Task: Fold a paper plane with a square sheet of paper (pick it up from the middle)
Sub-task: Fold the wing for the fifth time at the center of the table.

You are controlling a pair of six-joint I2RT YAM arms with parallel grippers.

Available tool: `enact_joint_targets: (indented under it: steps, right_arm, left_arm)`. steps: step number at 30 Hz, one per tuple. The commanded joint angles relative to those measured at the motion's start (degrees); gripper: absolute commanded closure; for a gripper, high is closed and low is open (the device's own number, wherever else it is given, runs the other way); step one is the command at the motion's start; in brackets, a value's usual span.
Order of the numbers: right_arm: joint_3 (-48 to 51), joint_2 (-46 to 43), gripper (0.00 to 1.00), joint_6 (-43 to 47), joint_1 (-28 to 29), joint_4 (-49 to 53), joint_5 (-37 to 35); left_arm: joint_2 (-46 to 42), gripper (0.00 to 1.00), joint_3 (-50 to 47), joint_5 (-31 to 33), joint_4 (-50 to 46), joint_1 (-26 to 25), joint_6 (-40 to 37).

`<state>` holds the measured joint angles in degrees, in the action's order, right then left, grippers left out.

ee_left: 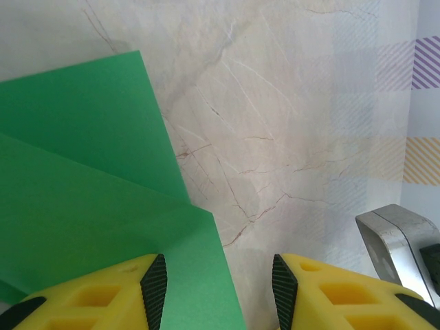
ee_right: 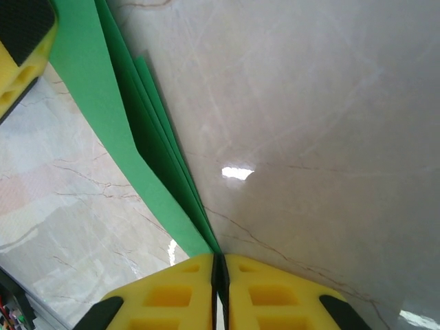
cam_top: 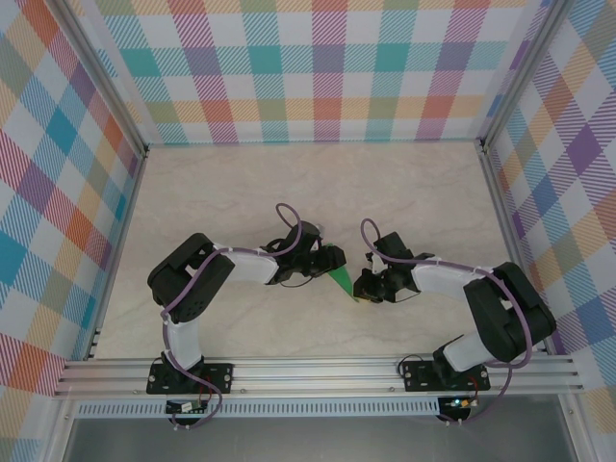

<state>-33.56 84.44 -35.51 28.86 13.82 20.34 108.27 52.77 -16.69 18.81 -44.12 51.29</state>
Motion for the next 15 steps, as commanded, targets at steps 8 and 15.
enact_joint_targets:
  steps: [8,15]
  right_arm:
    - [-0.4,-2.0,0.80,2.2,0.1,11.2,-3.2]
    - [-2.0,-10.6,0.71,0.1,0.2,11.0,-4.3]
  left_arm:
    - [3.0,0.53,0.3,0.9,-5.9,0.3,-1.3]
    - [3.7,0.54,1.4,1.1,-8.4,0.2,-1.4]
